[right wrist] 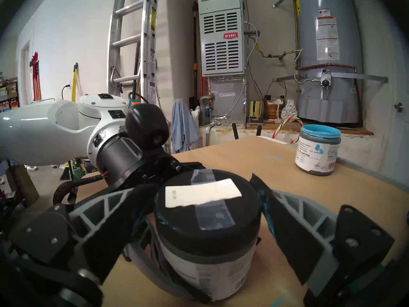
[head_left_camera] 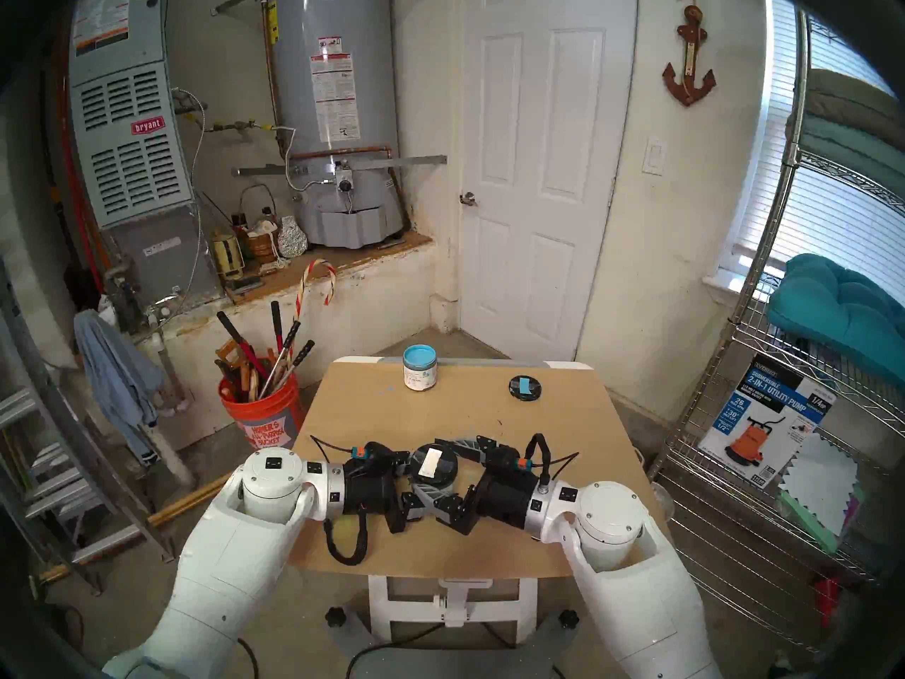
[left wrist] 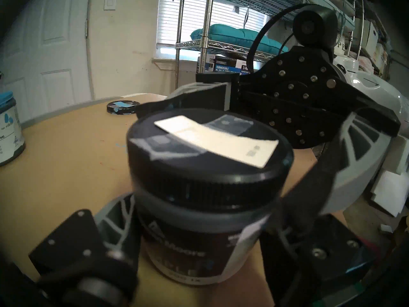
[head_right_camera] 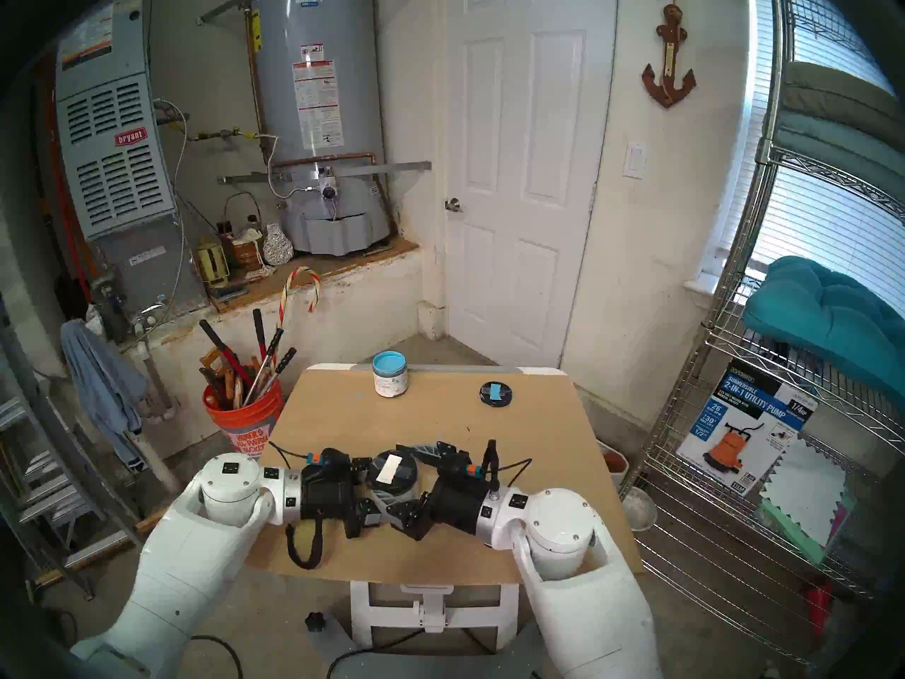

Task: Open paint jar

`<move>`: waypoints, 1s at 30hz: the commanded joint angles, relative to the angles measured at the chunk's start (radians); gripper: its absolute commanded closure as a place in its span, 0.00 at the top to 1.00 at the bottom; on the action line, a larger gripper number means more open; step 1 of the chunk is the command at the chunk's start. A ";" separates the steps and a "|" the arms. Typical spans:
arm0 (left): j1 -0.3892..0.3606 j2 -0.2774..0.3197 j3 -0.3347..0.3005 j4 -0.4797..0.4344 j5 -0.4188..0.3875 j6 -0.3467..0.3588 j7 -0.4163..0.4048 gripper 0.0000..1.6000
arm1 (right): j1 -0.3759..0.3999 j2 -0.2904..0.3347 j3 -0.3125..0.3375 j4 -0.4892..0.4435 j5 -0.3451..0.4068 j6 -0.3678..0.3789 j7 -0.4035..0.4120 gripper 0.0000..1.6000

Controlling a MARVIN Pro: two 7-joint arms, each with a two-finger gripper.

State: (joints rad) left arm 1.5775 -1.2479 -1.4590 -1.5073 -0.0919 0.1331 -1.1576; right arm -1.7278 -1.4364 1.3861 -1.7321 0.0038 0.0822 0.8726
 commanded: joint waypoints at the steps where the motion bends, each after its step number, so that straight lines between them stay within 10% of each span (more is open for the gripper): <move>1: -0.003 -0.002 -0.004 -0.014 -0.006 -0.001 -0.002 0.00 | 0.014 -0.003 -0.009 -0.015 0.009 -0.008 0.016 0.30; 17: -0.026 0.017 -0.004 -0.009 -0.003 0.010 -0.045 0.00 | 0.060 0.050 -0.019 0.009 0.024 -0.017 0.116 0.04; 30: -0.074 0.029 0.005 0.040 0.014 0.010 -0.081 0.00 | 0.108 0.066 -0.046 0.035 0.039 -0.011 0.181 0.04</move>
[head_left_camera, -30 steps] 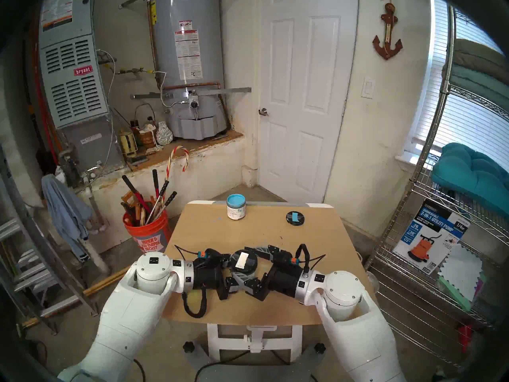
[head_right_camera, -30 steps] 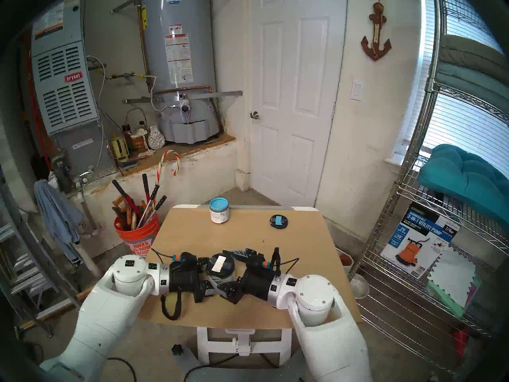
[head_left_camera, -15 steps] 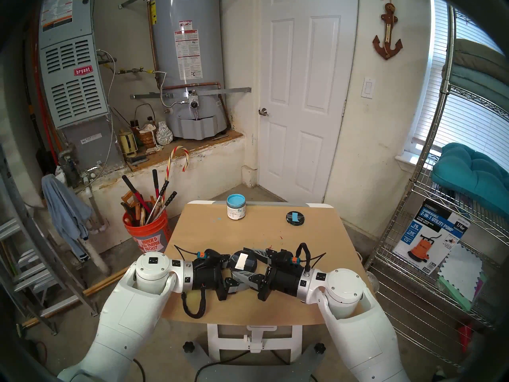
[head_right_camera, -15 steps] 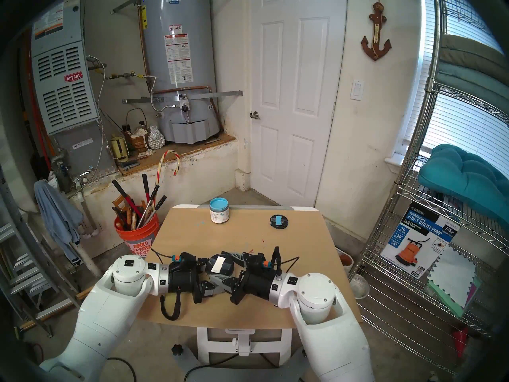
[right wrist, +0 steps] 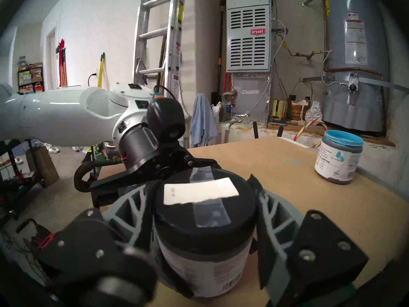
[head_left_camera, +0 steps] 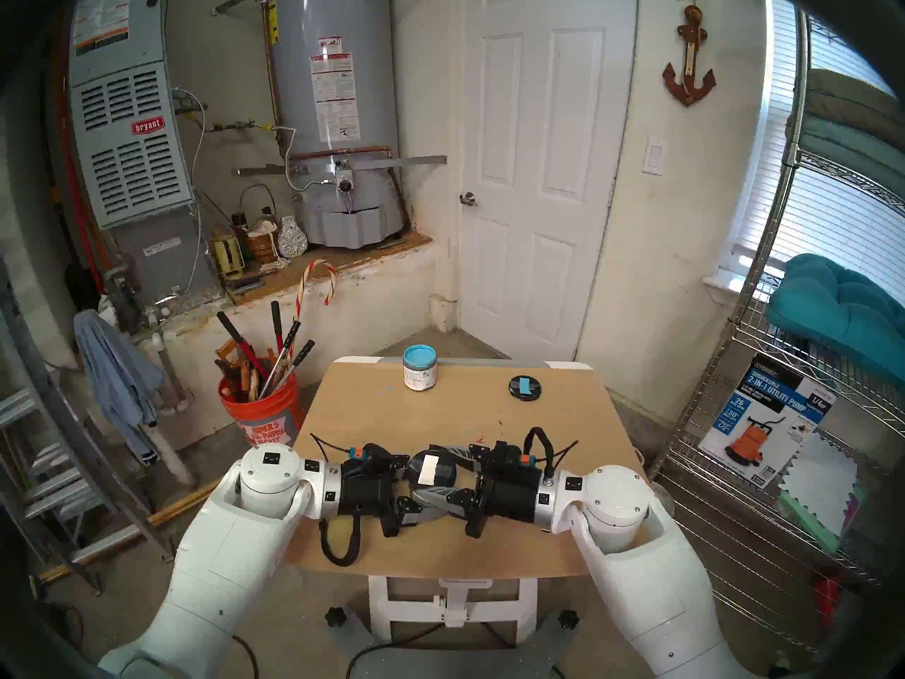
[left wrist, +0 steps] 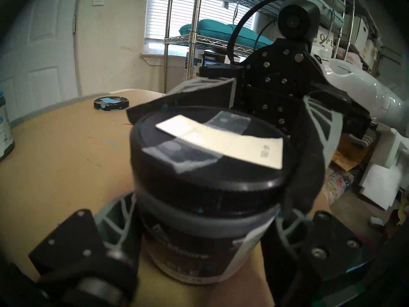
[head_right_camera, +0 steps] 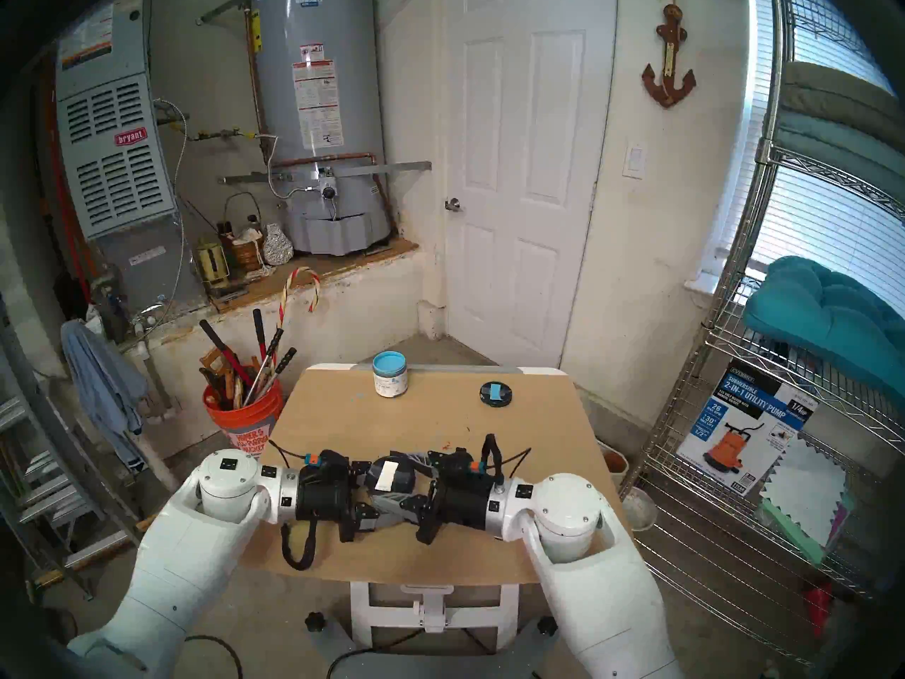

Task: Open paint jar

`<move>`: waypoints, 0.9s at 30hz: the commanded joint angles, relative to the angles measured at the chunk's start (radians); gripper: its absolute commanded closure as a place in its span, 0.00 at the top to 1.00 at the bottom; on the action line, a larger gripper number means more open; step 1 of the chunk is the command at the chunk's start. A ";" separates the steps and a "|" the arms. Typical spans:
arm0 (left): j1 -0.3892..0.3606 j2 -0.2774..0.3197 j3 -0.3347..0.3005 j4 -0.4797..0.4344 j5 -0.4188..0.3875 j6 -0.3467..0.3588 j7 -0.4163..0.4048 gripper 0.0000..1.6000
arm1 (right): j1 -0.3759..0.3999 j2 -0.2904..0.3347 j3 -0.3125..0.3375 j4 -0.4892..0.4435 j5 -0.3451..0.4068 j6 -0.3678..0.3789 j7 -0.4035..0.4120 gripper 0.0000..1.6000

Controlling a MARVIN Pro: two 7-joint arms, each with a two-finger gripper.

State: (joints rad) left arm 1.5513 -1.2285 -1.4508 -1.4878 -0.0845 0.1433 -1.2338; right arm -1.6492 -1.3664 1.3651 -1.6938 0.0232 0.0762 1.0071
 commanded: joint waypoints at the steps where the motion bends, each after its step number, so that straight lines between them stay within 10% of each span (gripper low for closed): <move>1: -0.051 0.010 -0.003 0.026 0.007 -0.002 -0.008 0.00 | 0.032 -0.003 -0.026 -0.002 0.021 -0.006 0.050 0.04; 27: -0.129 0.011 0.010 0.099 0.030 -0.013 -0.090 0.00 | 0.122 0.047 -0.078 0.046 0.072 0.019 0.214 0.00</move>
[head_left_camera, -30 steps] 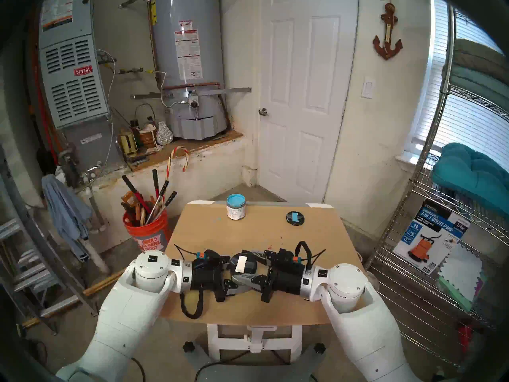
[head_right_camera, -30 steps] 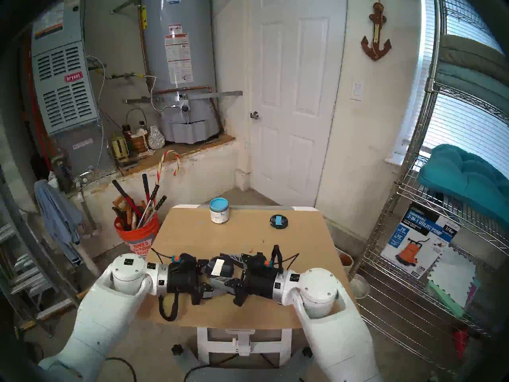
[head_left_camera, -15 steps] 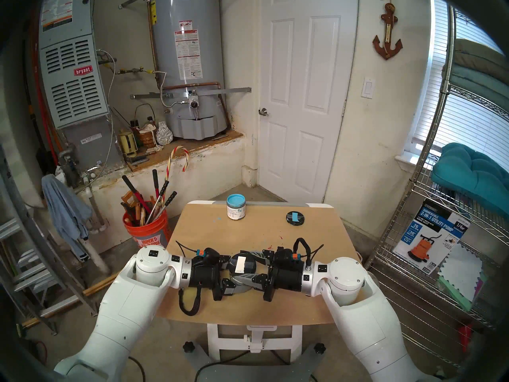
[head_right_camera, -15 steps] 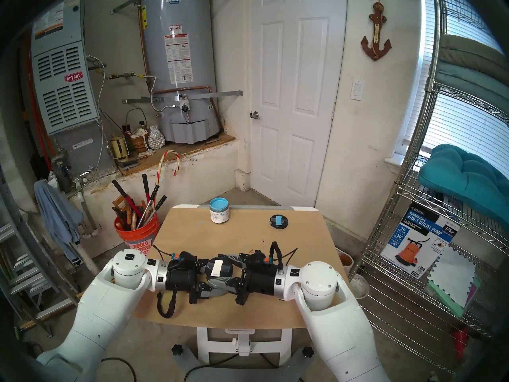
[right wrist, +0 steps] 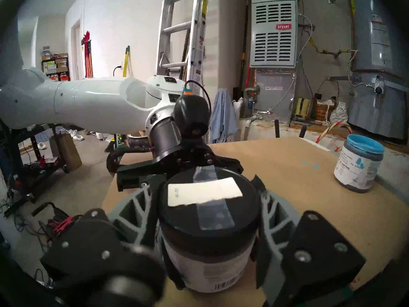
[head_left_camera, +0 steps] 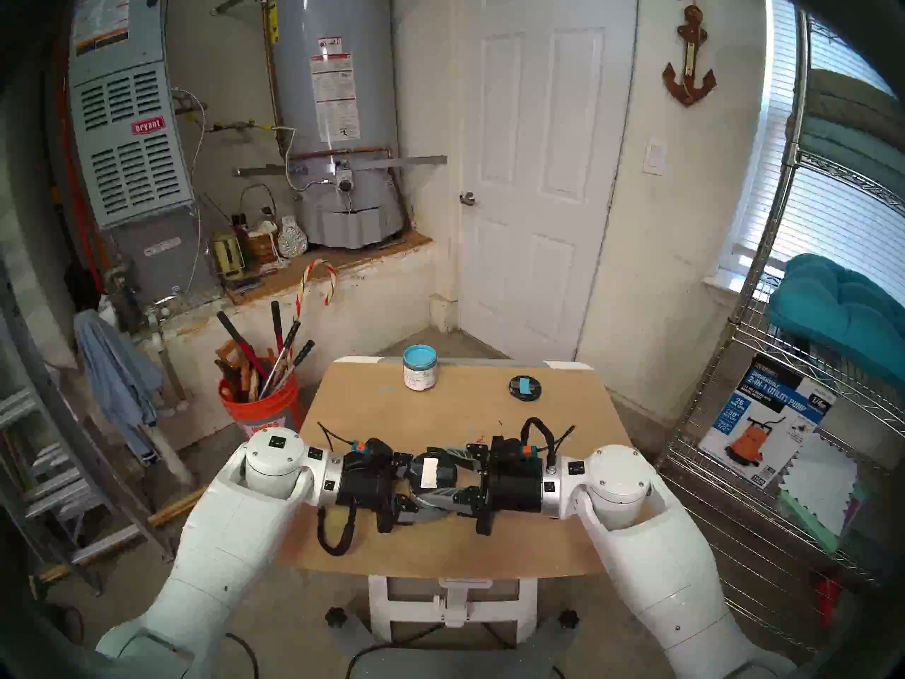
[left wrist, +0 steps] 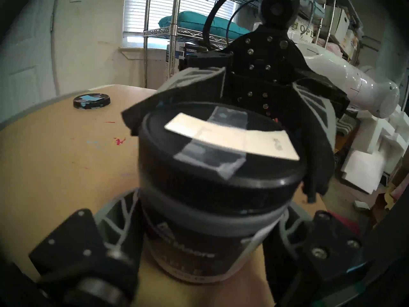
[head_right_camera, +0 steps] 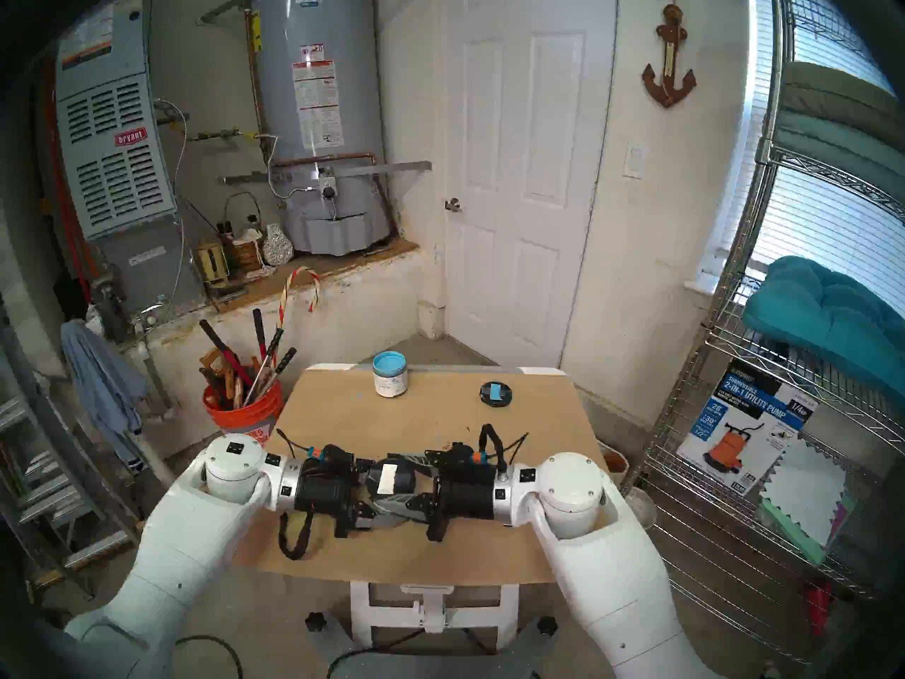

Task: Open paint jar

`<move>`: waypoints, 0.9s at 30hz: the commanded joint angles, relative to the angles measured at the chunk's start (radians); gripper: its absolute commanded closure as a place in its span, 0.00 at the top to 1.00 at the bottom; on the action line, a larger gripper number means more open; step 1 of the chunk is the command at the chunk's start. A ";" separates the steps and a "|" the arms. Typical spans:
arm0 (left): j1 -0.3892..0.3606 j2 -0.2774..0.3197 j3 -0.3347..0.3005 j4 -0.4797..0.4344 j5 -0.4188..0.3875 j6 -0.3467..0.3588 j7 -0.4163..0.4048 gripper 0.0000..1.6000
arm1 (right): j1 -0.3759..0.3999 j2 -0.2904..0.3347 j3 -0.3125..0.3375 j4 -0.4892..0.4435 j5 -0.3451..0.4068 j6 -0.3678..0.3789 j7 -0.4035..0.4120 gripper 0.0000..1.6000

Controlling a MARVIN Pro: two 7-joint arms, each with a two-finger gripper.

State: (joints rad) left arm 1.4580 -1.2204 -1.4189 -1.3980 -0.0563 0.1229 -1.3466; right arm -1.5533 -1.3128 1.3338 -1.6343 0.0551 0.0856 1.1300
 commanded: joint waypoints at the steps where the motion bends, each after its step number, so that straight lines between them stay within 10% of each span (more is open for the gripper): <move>1: -0.037 0.002 -0.022 0.011 0.002 0.008 0.020 0.00 | 0.030 -0.005 -0.050 -0.009 0.043 0.007 0.099 0.01; 22: -0.043 -0.005 -0.027 0.027 0.007 0.007 0.000 0.00 | 0.074 0.005 -0.073 0.024 0.091 0.000 0.188 0.17; 24: -0.041 -0.008 -0.028 0.028 0.007 0.006 0.000 0.00 | 0.065 0.002 -0.063 0.022 0.099 0.000 0.184 1.00; 27: -0.040 -0.010 -0.030 0.027 0.008 0.007 0.001 0.00 | 0.061 -0.001 -0.054 0.021 0.109 -0.002 0.184 1.00</move>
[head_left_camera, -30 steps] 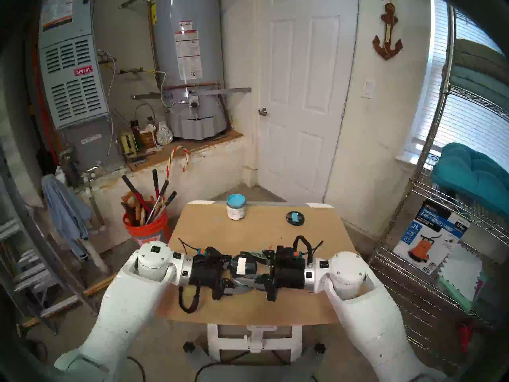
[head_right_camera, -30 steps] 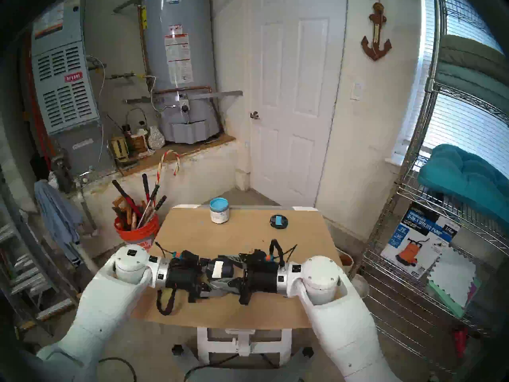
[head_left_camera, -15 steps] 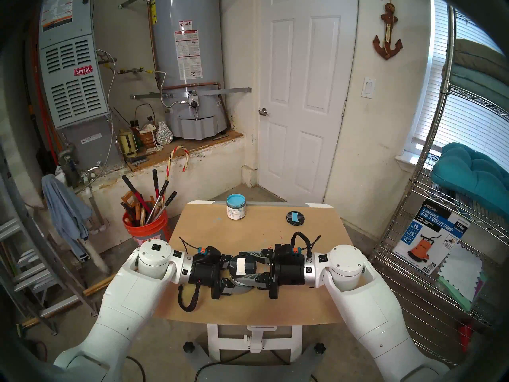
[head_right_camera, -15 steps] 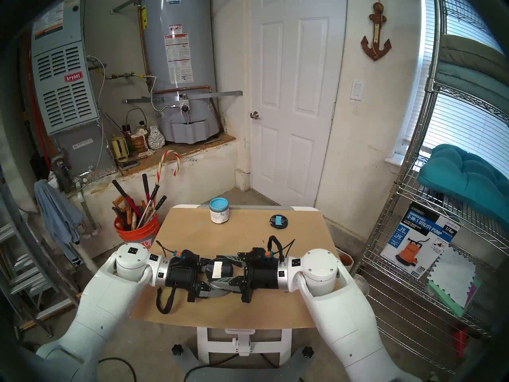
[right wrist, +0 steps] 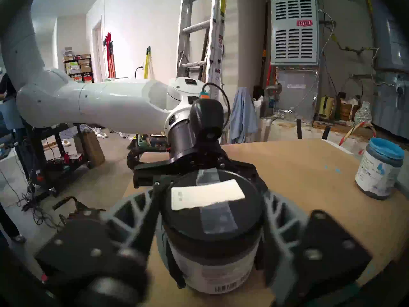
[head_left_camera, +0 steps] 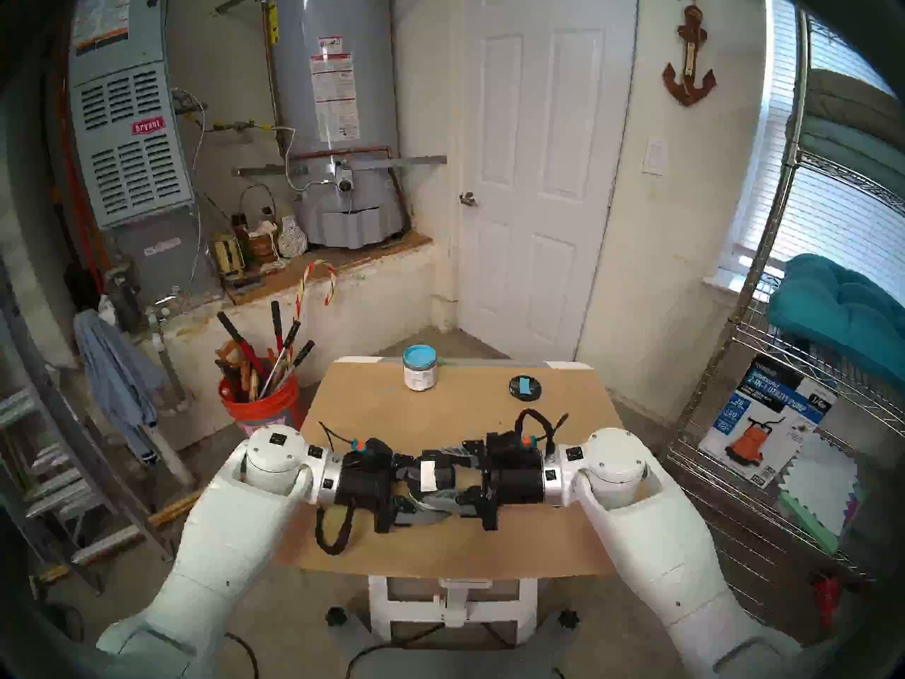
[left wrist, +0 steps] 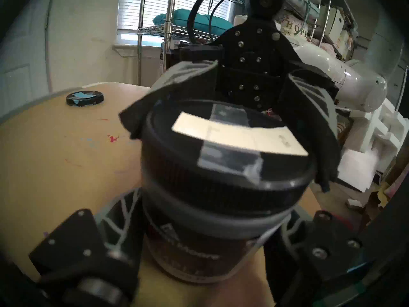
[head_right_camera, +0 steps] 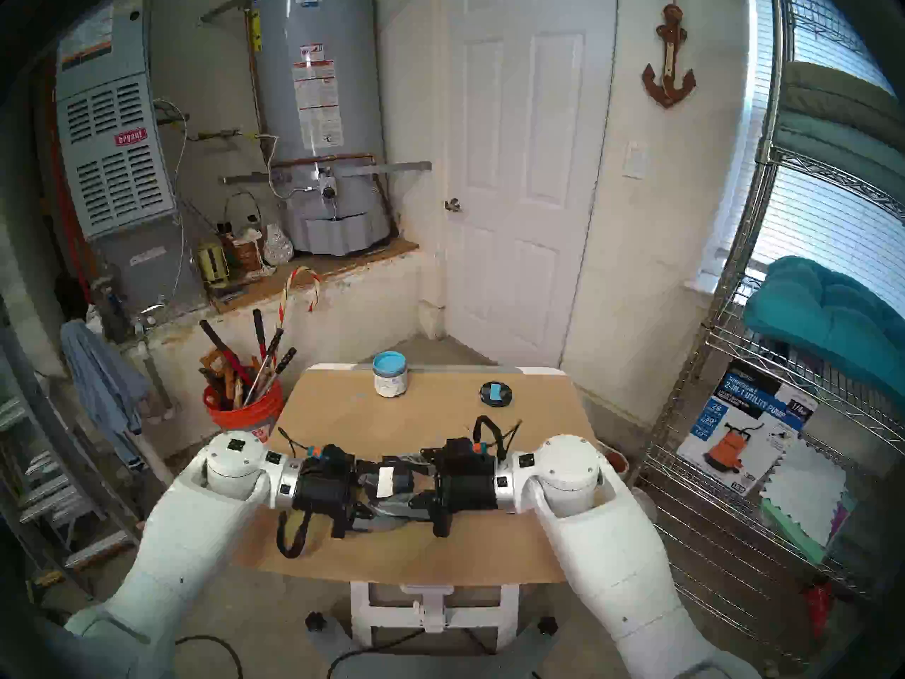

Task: Open paint jar

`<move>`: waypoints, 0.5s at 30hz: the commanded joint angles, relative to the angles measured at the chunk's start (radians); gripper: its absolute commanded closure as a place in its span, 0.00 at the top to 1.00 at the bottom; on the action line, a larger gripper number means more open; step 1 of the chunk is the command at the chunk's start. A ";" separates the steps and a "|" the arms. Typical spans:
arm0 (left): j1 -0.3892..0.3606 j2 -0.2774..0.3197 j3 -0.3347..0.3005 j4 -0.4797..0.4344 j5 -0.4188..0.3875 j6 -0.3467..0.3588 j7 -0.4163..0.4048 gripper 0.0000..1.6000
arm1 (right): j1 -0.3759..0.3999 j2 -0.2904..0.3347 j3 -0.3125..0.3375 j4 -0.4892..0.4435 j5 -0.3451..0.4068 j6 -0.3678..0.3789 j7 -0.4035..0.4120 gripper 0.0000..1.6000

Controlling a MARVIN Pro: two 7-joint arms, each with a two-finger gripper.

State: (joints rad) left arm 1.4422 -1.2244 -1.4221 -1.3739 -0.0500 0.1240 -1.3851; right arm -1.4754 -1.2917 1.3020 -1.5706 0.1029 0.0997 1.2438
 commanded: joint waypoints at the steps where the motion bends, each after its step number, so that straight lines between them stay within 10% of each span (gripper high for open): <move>1: -0.023 -0.006 -0.027 0.003 0.002 0.006 0.040 0.00 | -0.020 -0.027 -0.017 -0.044 0.070 -0.003 0.067 1.00; 15: 0.006 -0.024 -0.044 -0.021 0.006 0.006 0.045 0.00 | -0.122 -0.110 0.134 -0.144 0.133 0.031 -0.115 1.00</move>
State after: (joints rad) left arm 1.4397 -1.2433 -1.4479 -1.3691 -0.0360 0.1274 -1.3567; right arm -1.5321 -1.3308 1.3663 -1.6305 0.2056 0.1405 1.2288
